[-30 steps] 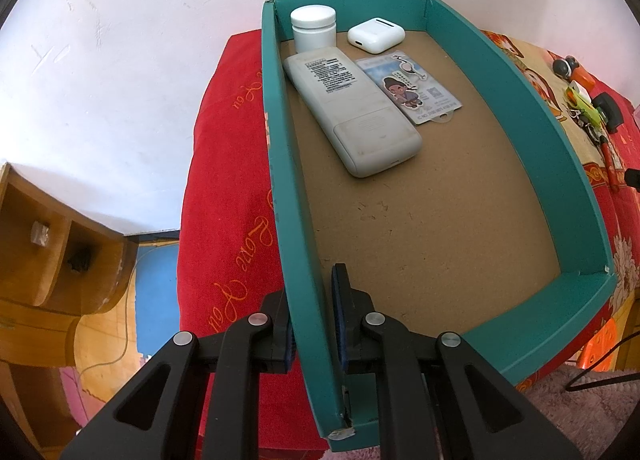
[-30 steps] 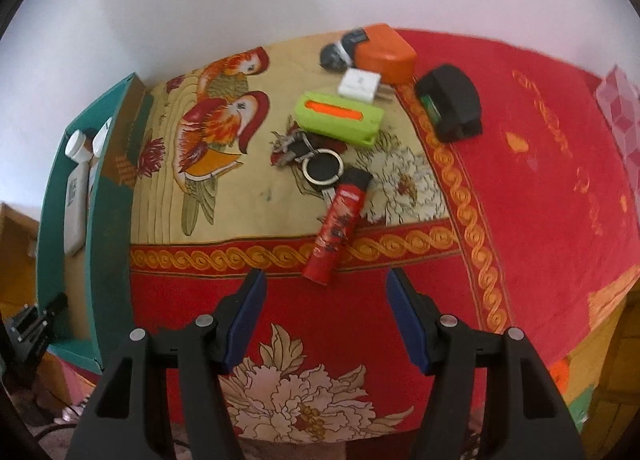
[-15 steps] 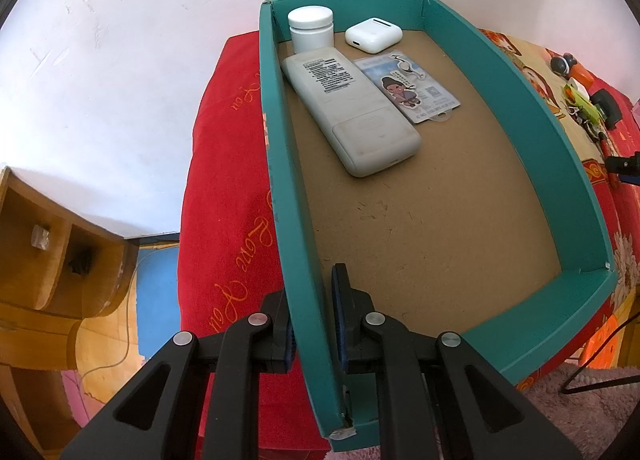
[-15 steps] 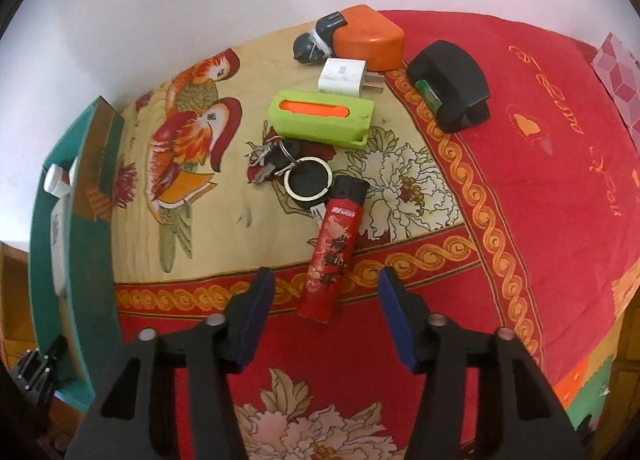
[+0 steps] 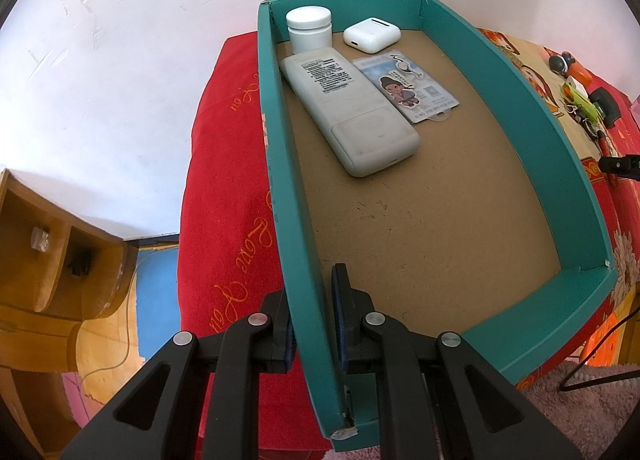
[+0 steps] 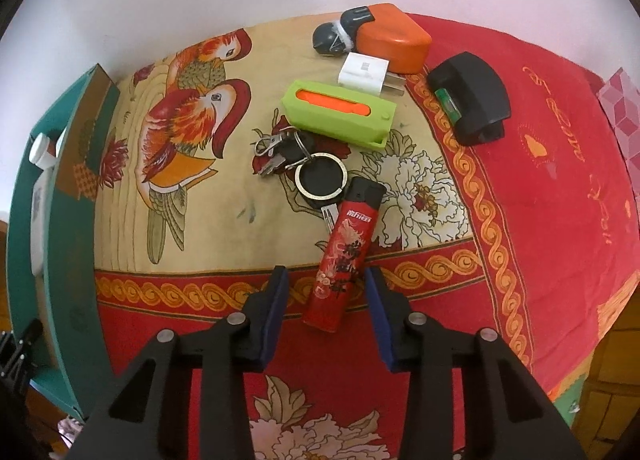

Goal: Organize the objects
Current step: 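Move the right tool to the red lighter and grasp it, then lift the red lighter and carry it into the tray, then release the lighter inside the tray and open the right tool, then move the right tool to the orange timer with figurine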

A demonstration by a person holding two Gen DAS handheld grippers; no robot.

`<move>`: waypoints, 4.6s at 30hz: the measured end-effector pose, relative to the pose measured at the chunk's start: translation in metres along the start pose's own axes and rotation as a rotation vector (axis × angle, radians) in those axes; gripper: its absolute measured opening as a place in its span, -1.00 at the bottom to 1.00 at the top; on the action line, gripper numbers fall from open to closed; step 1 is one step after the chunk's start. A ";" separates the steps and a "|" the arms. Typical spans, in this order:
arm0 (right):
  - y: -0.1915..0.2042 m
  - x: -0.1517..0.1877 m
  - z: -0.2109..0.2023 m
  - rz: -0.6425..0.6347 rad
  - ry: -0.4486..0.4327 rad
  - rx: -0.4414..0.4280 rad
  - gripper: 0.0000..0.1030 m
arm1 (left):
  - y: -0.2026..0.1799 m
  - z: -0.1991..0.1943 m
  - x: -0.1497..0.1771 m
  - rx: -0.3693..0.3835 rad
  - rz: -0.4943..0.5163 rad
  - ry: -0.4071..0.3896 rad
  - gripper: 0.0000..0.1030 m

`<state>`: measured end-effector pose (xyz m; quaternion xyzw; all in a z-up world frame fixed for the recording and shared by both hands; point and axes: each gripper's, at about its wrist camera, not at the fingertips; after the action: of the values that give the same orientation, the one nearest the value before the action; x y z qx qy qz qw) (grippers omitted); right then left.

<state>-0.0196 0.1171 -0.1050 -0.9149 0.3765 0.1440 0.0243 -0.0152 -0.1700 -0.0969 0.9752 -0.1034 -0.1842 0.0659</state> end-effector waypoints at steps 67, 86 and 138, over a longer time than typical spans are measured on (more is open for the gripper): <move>0.207 0.060 -0.067 -0.554 0.094 -0.426 -0.64 | -0.001 -0.003 0.000 0.002 0.001 -0.009 -0.72; 0.240 0.080 -0.032 -0.695 0.217 -0.384 -0.67 | -0.003 -0.004 -0.001 0.013 0.018 -0.016 -0.72; 0.028 -0.061 -0.038 -0.131 -0.079 -0.196 0.24 | -0.001 -0.004 0.003 0.003 -0.010 -0.007 -0.72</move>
<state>-0.0710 0.1329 -0.0501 -0.9291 0.2988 0.2141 -0.0414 -0.0108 -0.1690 -0.0940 0.9751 -0.0990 -0.1879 0.0630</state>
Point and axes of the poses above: each gripper's, at about its wrist camera, not at the fingertips, and z roughly the way its jaws point, y to its left, x to its underside, and after that the axes turned 10 degrees about z, right-handed
